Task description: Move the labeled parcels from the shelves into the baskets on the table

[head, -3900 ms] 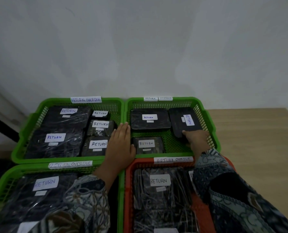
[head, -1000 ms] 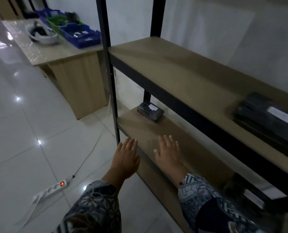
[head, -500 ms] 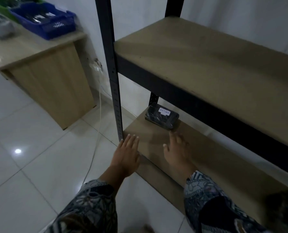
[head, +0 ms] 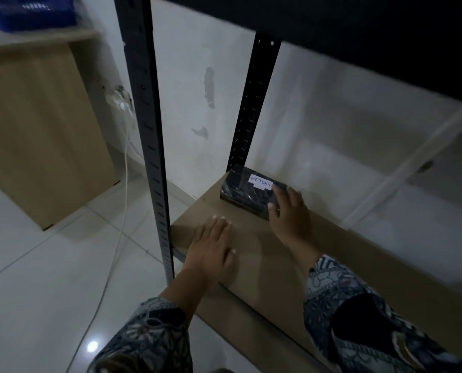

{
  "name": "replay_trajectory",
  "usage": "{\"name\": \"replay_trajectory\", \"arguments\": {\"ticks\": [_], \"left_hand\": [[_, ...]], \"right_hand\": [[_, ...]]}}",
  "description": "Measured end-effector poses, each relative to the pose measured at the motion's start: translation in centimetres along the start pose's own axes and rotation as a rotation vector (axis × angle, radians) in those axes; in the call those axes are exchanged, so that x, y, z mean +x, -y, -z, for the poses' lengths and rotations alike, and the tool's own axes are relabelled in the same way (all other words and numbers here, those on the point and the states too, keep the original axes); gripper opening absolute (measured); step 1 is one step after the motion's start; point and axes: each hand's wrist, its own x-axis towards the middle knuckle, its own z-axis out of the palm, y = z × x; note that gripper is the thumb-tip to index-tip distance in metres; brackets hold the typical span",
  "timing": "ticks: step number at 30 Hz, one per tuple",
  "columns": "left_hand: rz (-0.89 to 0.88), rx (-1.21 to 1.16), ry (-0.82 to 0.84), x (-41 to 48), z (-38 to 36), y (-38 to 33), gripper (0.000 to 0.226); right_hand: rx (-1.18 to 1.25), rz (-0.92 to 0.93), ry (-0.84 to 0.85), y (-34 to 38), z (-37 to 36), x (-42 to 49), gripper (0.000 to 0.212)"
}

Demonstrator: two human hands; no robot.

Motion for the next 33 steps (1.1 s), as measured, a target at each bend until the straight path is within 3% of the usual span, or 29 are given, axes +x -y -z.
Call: {"name": "replay_trajectory", "arguments": {"ticks": [4, 9, 12, 16, 20, 27, 33], "left_hand": [[-0.029, -0.022, -0.089, -0.4, -1.9, 0.7, 0.059], [-0.063, -0.040, -0.149, -0.4, -2.1, 1.2, 0.059], [-0.067, -0.050, -0.151, -0.5, -2.1, 1.2, 0.060], [-0.064, -0.019, -0.136, -0.5, -1.8, 1.2, 0.061], [-0.061, -0.004, -0.119, -0.6, -1.6, 1.1, 0.062], [-0.061, 0.032, -0.076, -0.3, -1.5, 0.9, 0.073], [-0.063, 0.068, 0.049, -1.3, 1.9, 0.0, 0.087]], "right_hand": [[0.148, -0.067, -0.027, -1.2, -1.1, 3.4, 0.057], [0.288, -0.230, 0.135, -2.6, -2.4, 5.3, 0.107], [0.460, -0.276, 0.133, -2.9, -2.8, 4.6, 0.116], [0.555, -0.179, -0.081, -2.1, -2.3, 2.5, 0.115], [0.573, -0.042, -0.292, -1.1, -2.3, 0.9, 0.099], [0.594, -0.140, -0.282, 0.4, -1.7, -0.7, 0.093], [0.865, -0.325, -0.247, 1.5, 0.5, -3.1, 0.087]]}}
